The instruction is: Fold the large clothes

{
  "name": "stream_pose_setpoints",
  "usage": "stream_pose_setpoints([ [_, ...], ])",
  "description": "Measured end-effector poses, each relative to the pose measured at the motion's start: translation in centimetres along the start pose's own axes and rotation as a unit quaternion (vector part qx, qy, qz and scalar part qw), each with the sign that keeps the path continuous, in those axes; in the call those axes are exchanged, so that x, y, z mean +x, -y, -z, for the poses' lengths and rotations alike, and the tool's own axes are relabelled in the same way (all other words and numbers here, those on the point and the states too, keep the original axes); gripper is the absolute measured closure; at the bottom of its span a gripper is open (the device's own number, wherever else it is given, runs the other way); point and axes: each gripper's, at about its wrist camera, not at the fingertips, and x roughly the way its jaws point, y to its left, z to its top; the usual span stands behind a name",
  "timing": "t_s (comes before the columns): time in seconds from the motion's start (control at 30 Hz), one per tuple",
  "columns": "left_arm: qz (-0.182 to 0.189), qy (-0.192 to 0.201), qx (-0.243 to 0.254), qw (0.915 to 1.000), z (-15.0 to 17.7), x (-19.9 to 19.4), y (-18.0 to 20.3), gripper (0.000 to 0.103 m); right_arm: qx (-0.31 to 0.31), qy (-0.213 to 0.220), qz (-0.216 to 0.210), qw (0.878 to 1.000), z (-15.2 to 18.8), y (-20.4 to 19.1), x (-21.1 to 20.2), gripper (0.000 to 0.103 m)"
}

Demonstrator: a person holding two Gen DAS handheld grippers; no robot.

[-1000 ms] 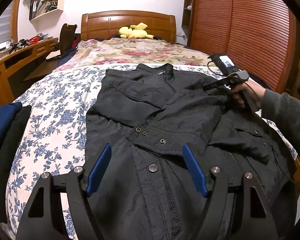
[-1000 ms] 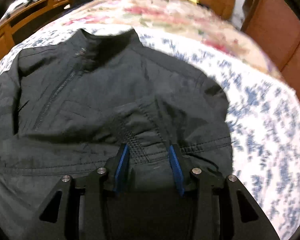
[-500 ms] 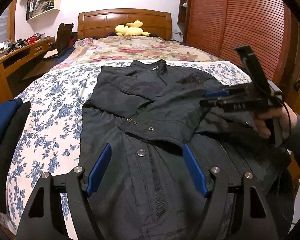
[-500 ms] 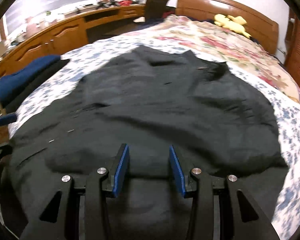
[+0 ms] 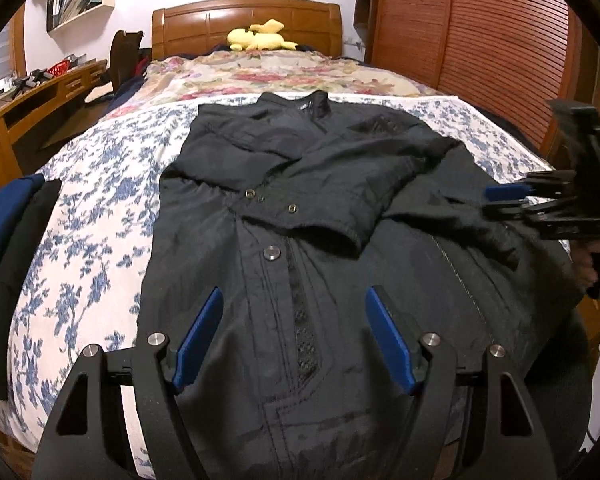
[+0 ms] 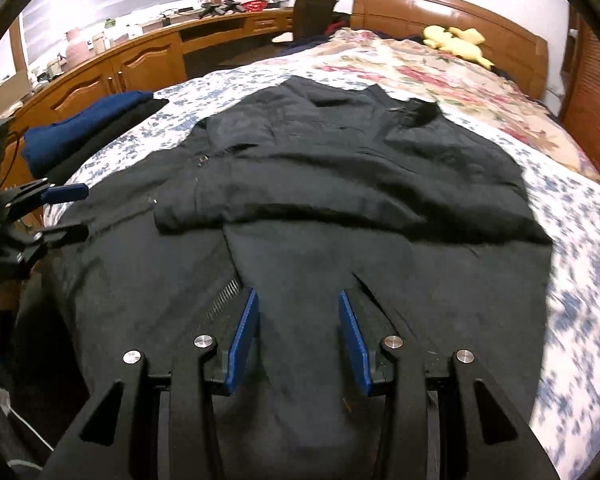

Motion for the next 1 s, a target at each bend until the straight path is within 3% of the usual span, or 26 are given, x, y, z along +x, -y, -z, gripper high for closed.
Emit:
stream_pose_setpoints([
  [0.33, -0.022, -0.017, -0.006, 0.9996, 1.9, -1.2, -1.0, 0.029, 0.063, 0.003, 0.069, 0.996, 5.0, 2.8, -7.1, 0.059],
  [0.57, -0.038, -0.013, -0.015, 0.9991, 2.4, -2.7, -2.7, 0.029, 0.101, -0.025, 0.106, 0.989, 8.2, 5.3, -8.3, 0.048],
  [0.8, -0.051, -0.024, -0.033, 0.9979, 3.5, -2.1, -4.6, 0.029, 0.15, -0.034, 0.105, 0.982, 11.3, 7.1, -8.3, 0.046],
  [1.0, -0.061, -0.037, -0.047, 0.9964, 4.5, -1.4, -6.2, 0.029, 0.17, -0.021, 0.084, 0.982, 11.7, 7.5, -7.8, 0.046],
])
